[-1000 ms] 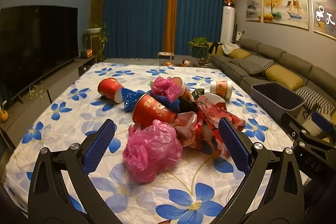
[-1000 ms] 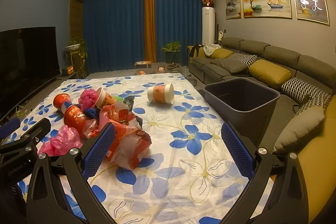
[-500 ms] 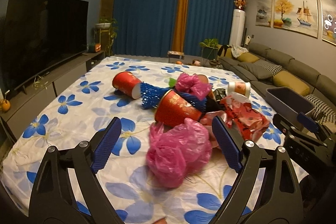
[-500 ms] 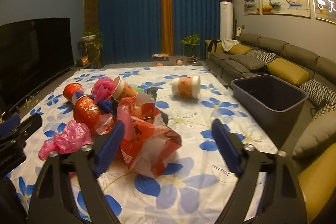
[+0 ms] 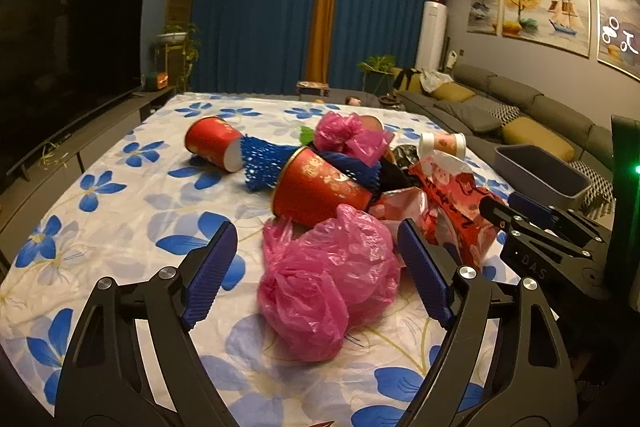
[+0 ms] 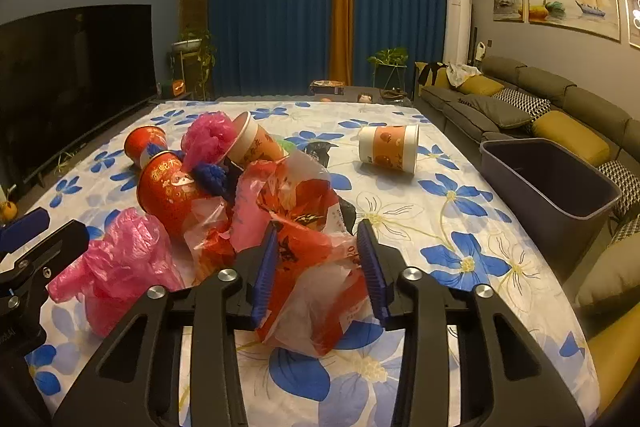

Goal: Collect trash
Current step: 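Grasp the pink plastic bag with the left tool while the right tool grasps the red printed bag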

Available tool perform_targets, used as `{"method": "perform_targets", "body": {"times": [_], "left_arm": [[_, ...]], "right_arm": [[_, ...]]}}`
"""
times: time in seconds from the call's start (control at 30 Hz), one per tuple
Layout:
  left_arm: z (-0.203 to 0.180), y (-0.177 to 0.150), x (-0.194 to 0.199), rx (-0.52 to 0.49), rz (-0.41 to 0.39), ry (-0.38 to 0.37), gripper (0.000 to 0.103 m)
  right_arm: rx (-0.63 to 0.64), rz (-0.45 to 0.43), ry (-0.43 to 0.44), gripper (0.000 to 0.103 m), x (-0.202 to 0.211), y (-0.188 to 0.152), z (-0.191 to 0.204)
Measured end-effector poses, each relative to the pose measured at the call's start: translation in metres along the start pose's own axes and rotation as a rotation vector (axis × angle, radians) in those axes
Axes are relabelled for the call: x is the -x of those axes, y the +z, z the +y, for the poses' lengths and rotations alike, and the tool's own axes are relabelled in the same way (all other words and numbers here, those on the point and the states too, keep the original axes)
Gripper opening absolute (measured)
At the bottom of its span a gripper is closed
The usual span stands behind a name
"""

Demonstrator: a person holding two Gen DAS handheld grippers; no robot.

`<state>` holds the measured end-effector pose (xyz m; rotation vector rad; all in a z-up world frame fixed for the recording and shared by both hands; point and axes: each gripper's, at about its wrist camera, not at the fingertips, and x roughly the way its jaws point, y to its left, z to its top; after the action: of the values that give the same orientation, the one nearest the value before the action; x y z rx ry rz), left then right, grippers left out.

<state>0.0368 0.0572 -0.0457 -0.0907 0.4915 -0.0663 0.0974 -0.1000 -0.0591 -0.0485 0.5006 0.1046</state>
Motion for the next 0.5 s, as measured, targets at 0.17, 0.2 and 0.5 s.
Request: {"method": "perform_targets", "body": {"times": [0.17,0.2,0.5], "left_arm": [[0.001,-0.003,-0.012,-0.015,0.043,-0.016,0.081],[0.001,-0.004,-0.014,-0.017,0.053,-0.016,0.081],[0.008,-0.01,-0.031,0.008,0.144,-0.065,0.046]], "right_arm": [[-0.007,-0.01,-0.002,0.025,0.004,-0.003,-0.003],[-0.016,-0.012,0.001,0.023,0.005,-0.003,-0.005],[-0.024,-0.042,-0.008,0.013,0.018,-0.005,-0.011]]}}
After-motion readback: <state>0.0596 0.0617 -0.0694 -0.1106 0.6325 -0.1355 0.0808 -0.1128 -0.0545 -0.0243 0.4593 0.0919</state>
